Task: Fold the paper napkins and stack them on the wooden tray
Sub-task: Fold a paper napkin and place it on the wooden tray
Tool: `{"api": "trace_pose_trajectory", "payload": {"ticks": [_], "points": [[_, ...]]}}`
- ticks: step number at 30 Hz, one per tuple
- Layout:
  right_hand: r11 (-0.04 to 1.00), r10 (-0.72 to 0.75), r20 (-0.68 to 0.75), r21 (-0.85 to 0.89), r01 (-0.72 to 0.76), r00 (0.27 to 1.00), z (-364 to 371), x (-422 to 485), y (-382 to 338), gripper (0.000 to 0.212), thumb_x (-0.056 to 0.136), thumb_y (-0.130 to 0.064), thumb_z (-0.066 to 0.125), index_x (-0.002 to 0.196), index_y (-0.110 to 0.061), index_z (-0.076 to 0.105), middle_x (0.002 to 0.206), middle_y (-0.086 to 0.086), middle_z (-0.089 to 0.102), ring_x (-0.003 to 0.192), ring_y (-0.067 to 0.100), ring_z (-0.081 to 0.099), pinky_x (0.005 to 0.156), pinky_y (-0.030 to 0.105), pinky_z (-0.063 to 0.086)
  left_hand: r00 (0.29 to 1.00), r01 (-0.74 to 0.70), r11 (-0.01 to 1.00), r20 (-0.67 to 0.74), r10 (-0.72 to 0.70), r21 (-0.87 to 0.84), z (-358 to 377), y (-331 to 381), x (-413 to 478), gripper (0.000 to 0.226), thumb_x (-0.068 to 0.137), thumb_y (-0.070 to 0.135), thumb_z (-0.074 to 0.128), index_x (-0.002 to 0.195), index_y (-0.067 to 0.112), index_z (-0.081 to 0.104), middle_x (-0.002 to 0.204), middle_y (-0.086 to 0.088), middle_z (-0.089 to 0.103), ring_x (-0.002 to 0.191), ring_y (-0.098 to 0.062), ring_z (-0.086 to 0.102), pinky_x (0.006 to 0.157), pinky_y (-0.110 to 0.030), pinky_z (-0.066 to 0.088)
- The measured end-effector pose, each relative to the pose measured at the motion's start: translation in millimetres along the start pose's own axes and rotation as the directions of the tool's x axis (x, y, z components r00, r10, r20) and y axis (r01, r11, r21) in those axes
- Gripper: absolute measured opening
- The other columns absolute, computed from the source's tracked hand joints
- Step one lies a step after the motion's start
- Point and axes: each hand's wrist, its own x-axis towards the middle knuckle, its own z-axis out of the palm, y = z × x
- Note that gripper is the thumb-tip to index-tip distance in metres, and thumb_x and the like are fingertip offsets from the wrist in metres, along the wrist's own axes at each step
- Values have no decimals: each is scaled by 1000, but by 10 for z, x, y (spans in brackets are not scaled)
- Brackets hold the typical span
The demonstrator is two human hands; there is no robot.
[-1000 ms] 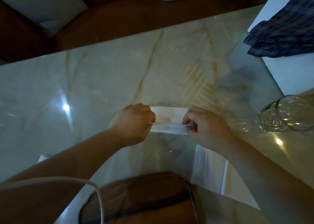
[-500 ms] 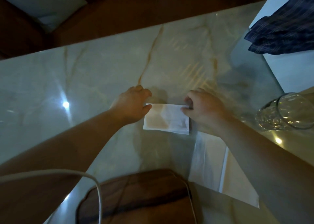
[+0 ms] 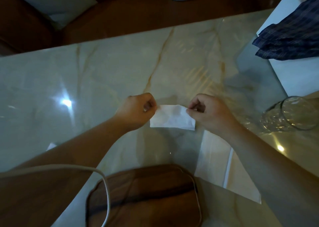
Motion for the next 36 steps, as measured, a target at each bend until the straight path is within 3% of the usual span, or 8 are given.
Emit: {"api": "trace_pose_trajectory", "payload": {"ticks": [3,7,12,16,21,28,32,36], "points": [[991,14,-5,134,-13,1000,40,-190,-142,17,76,-13,74,70,-25,63,67,-6,65,63,13,60,63,28,47,996,74,963,-27,-83,-257,-87,22,-258,11,85,19,66,76,25,63,75,5,69,70,-12,66,67,-27,56],[972,0,-4,237,1,1000,103,-494,-324,16,77,-9,74,74,-22,65,72,-2,67,64,18,62,61,36,52,988,111,908,-50,-143,-404,-175,37,-639,18,85,15,65,71,26,62,65,9,68,62,-15,63,64,-40,57],[965,22,32,261,-29,999,245,-1001,-538,17,78,-9,73,75,-24,65,73,-3,66,59,13,60,58,33,50,983,148,855,-19,-181,-497,-228,0,-1235,11,87,17,63,77,19,64,63,4,64,55,-9,61,51,-32,54],[968,52,55,244,-64,997,373,-1368,-602,14,79,-12,73,77,-24,65,77,-2,70,64,18,65,63,34,52,979,184,858,11,-203,-480,-205,-152,-1658,5,83,27,69,79,24,67,70,-9,68,67,-25,66,62,-44,57],[964,74,102,246,-97,992,552,-1706,-553,12,79,-10,73,79,-19,66,75,2,70,62,14,64,60,30,52,963,257,854,45,-267,-452,-52,-268,-2053,4,81,19,69,78,21,67,66,-6,66,55,-14,62,50,-36,56],[987,98,155,111,-116,983,838,-1859,-294,12,80,-14,73,80,-22,65,79,-1,70,72,15,66,66,31,53,951,308,869,94,-295,-388,260,-529,-2290,13,81,20,68,73,27,63,67,-2,68,58,-21,68,48,-43,59],[993,116,145,12,-119,983,920,-1844,-166,13,81,-18,71,79,-27,62,80,-7,68,74,12,64,68,29,52,951,309,917,90,-296,-250,373,-645,-2249,8,85,26,65,78,27,61,70,0,69,49,-16,67,50,-40,59],[980,-25,144,-191,53,989,964,-1816,-122,7,83,-21,67,86,-24,61,76,-13,61,65,3,55,60,22,45,973,219,975,64,-221,26,405,-702,-2209,6,88,32,57,84,29,61,60,7,63,54,-9,62,59,-36,56]]}}
